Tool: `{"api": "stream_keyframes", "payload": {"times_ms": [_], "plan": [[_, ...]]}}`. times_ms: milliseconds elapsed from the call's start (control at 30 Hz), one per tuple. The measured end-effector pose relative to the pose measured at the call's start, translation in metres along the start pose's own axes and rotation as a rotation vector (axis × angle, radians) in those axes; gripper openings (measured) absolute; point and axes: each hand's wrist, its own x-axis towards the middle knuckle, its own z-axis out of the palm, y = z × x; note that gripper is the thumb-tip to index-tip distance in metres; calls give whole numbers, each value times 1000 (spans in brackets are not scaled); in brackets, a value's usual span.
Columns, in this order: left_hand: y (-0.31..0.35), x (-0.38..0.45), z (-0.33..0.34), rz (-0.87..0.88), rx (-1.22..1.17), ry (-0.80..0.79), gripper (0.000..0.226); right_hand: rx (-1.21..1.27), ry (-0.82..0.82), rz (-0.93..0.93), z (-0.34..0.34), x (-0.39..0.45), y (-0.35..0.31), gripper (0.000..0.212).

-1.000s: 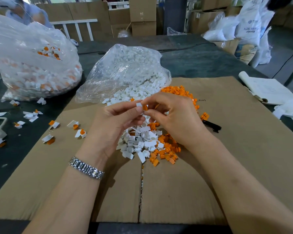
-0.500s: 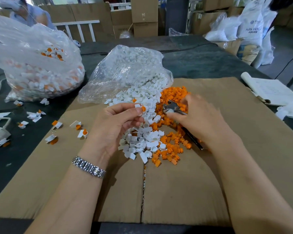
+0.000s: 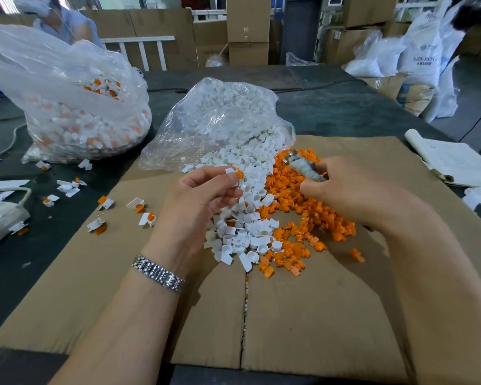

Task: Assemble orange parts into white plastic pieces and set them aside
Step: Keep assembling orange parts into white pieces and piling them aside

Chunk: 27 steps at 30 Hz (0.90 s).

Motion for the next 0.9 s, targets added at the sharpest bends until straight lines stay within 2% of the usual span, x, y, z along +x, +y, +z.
{"api": "stream_keyframes", "payload": {"times_ms": [133, 367, 600, 767, 900], "plan": [[4, -2, 1, 3, -60, 3, 12, 58, -235, -76, -4, -13, -15, 26], [3, -2, 1, 25, -42, 12, 6, 299, -392, -84, 15, -22, -33, 31], [0, -2, 1, 29, 23, 23, 4, 288, -372, -101, 24, -28, -40, 32], [0, -2, 4, 1, 40, 44, 2, 184, -184, -136, 42, -35, -46, 49], [-1, -1, 3, -12, 23, 65, 1, 123, -48, -112, 56, -35, -49, 51]]}}
